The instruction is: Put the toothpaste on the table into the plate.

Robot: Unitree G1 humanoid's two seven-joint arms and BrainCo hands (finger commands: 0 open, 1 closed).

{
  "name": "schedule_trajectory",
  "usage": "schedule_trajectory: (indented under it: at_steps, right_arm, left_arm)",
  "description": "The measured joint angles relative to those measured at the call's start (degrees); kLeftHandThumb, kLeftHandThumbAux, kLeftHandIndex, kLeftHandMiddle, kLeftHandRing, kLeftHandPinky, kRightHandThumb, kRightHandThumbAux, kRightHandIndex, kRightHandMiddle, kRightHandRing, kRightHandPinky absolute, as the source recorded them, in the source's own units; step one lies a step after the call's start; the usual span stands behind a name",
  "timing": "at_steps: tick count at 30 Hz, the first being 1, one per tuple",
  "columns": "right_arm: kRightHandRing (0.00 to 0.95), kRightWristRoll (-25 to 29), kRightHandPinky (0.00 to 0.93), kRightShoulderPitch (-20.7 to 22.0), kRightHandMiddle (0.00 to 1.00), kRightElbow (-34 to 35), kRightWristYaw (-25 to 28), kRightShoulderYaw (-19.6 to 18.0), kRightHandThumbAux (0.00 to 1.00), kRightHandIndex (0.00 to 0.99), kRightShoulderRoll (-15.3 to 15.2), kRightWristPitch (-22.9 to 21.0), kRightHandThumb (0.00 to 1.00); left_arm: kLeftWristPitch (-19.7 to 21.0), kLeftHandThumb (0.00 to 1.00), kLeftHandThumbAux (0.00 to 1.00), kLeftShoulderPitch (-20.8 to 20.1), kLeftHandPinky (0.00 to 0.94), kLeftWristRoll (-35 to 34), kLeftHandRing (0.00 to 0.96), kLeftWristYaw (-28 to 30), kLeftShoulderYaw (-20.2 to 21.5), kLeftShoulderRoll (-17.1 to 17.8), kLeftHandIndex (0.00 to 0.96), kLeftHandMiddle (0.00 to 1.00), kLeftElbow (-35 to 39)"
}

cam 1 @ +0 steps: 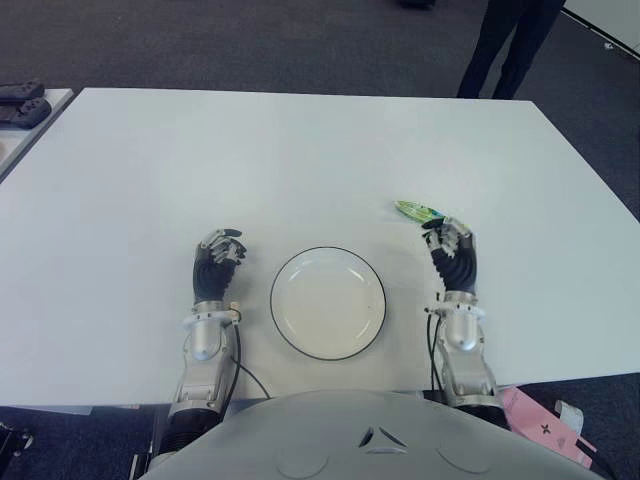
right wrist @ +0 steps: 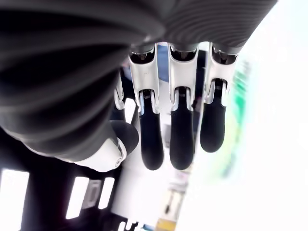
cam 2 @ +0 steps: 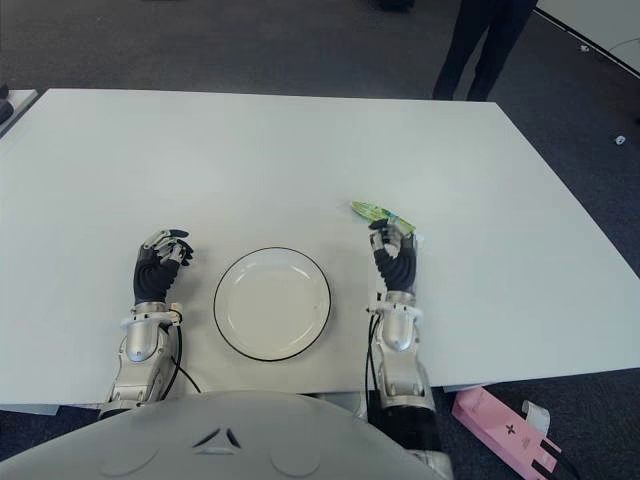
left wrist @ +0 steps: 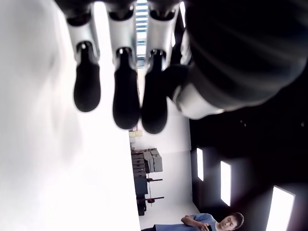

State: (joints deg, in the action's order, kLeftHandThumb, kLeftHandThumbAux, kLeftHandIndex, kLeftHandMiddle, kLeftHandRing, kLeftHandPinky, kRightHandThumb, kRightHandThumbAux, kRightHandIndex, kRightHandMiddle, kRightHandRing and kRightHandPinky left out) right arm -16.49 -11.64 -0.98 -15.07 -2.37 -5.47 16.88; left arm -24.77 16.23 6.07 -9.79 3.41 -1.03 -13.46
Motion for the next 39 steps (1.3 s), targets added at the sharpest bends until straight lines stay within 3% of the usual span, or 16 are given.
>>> schedule_trajectory:
  at_steps: [6,10,13,15,19,25,30,39]
  right_arm:
    - [0.278,-2.1,0.262,4.9,0.282,1.1,5.3,-0.7,0.727,0.406,-7.4,-1.9,0.689]
    - [0.136,-3.7,0.127,7.8,0.126,-1.3,8.4,-0.4,0.631,0.178,-11.9,-1.9,0.511]
    - [0.087,-5.0,0.084,10.4,0.075,-4.3,11.0,0.1,0.579,0.107,-15.5,-2.2,0.492]
    - [0.035,-6.3,0.034,12.2,0.03,-5.9,12.4,0.5,0.493,0.043,-17.8,-2.7,0.492]
    - [0.007,-9.6,0.007,15.6,0.006,-8.4,13.2,2.1,0.334,0.009,-21.1,-2.9,0.487]
    - [0.0,-15.7,0.0,22.2,0.0,-16.6,11.9,5.8,0.204,0.0,-25.3,-1.7,0.481]
    - [0.0,-21.1,0.0,28.1,0.0,-25.3,10.0,9.9,0.15,0.0,-28.6,-0.8,0.503]
    - [0.0,-24.0,0.0,32.9,0.0,-30.8,10.1,14.2,0.128,0.0,-31.5,0.2,0.547]
  left_arm:
    - [0.5,0.706,0.717,-0.1,0.614,0.1,0.618,0.0,0.0,-0.1,0.435,0.622,0.1]
    - [1.0,0.706,0.717,-0.1,0.623,0.1,0.622,0.0,0.0,-0.1,0.435,0.627,0.4]
    - [1.1,0.706,0.718,0.1,0.627,0.1,0.624,0.0,0.0,-0.1,0.435,0.628,0.5]
    - [1.1,0.706,0.718,0.2,0.626,0.1,0.624,0.0,0.0,-0.1,0.434,0.628,0.6]
    - [0.9,0.705,0.718,0.5,0.628,0.2,0.625,0.0,0.0,-0.1,0.434,0.627,0.6]
    - [0.5,0.704,0.718,0.7,0.63,0.3,0.626,0.0,0.0,-0.1,0.434,0.628,1.0]
    - [-0.1,0.705,0.718,0.9,0.629,0.3,0.624,0.0,0.0,-0.1,0.435,0.627,1.0]
    - [0.4,0.704,0.718,1.2,0.62,0.5,0.627,-0.7,0.0,-0.3,0.435,0.629,1.4]
